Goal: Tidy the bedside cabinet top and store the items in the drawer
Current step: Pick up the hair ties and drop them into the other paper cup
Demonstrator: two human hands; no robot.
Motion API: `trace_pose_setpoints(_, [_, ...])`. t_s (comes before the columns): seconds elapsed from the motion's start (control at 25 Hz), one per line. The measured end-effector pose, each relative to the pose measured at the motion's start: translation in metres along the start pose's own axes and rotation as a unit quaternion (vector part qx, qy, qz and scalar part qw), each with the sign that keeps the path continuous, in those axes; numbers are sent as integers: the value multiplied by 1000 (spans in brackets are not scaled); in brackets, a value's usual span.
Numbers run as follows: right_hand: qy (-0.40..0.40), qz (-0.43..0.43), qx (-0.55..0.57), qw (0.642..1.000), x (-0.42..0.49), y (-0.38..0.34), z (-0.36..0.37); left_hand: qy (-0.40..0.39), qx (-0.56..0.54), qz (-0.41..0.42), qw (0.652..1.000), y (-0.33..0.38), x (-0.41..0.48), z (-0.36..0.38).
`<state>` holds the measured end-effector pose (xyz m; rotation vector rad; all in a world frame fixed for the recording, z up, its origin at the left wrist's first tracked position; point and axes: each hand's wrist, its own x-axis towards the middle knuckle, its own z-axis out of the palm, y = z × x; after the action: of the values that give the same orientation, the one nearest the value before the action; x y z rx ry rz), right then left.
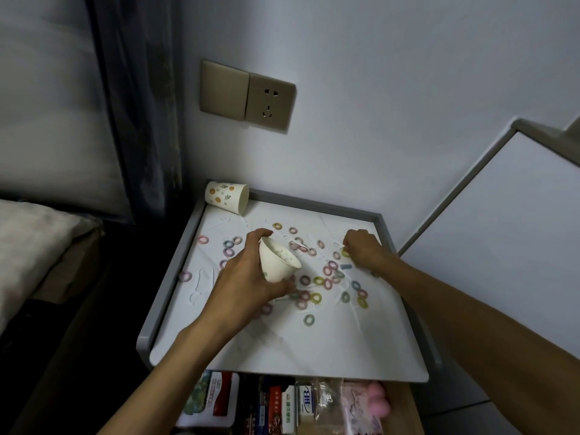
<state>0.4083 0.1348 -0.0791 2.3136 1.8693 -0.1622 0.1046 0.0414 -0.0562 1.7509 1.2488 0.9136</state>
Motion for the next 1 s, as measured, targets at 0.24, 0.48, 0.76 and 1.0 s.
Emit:
trace_pose_setpoints(0.24, [-29, 4, 32, 999, -3, -1, 0, 5, -5, 4, 1000, 1, -3, -4])
trace_pose_setpoints(0.48, [101, -3, 165, 981, -9, -16, -22, 11, -7, 3, 1000, 4, -4, -10])
trace_pose_setpoints(0.76, [37, 22, 175, 984, -10, -74, -12, 17, 0, 0, 1000, 5, -3, -12])
trace_pose_setpoints(1.0, [17, 97, 170, 980, -4, -84, -13, 22, 9, -1, 1000, 0, -1, -14])
